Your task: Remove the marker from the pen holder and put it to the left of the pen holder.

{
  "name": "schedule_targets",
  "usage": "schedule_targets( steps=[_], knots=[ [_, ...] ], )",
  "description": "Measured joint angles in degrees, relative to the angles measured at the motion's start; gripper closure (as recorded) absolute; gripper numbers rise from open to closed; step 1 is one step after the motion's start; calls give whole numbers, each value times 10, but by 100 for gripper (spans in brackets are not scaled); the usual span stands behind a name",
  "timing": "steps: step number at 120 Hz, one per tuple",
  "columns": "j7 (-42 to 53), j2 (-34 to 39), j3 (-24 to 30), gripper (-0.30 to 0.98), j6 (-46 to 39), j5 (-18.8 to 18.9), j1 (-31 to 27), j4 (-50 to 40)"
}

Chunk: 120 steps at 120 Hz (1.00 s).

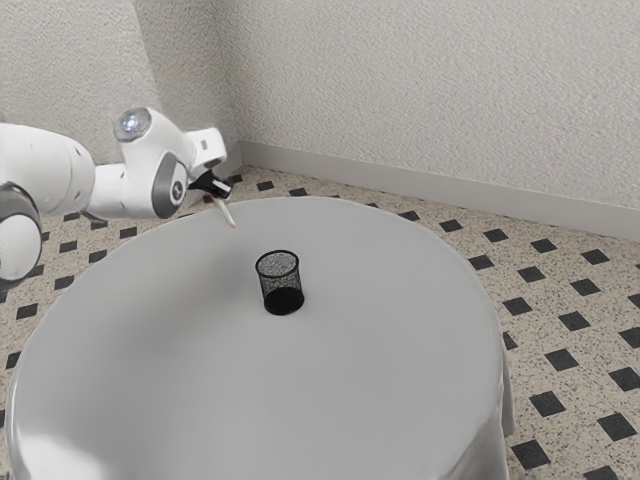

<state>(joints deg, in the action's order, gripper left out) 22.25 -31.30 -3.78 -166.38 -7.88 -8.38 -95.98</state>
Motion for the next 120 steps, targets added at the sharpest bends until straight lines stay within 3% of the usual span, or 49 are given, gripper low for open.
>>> schedule_targets(
  steps=[28, 50, 70, 80, 104, 120],
  knots=[
    [55, -21, 1, 75, -86, -7, 0, -23],
    [81, -12, 1, 37, -110, -9, 6, -43],
    [97, 17, 3, 18, -103, -9, 6, -53],
    [89, 42, 3, 12, 1, -10, 4, -24],
    [43, 110, -10, 6, 373, 15, 7, 152],
    [3, 205, -82, 4, 561, 47, 106, 185]
  ],
)
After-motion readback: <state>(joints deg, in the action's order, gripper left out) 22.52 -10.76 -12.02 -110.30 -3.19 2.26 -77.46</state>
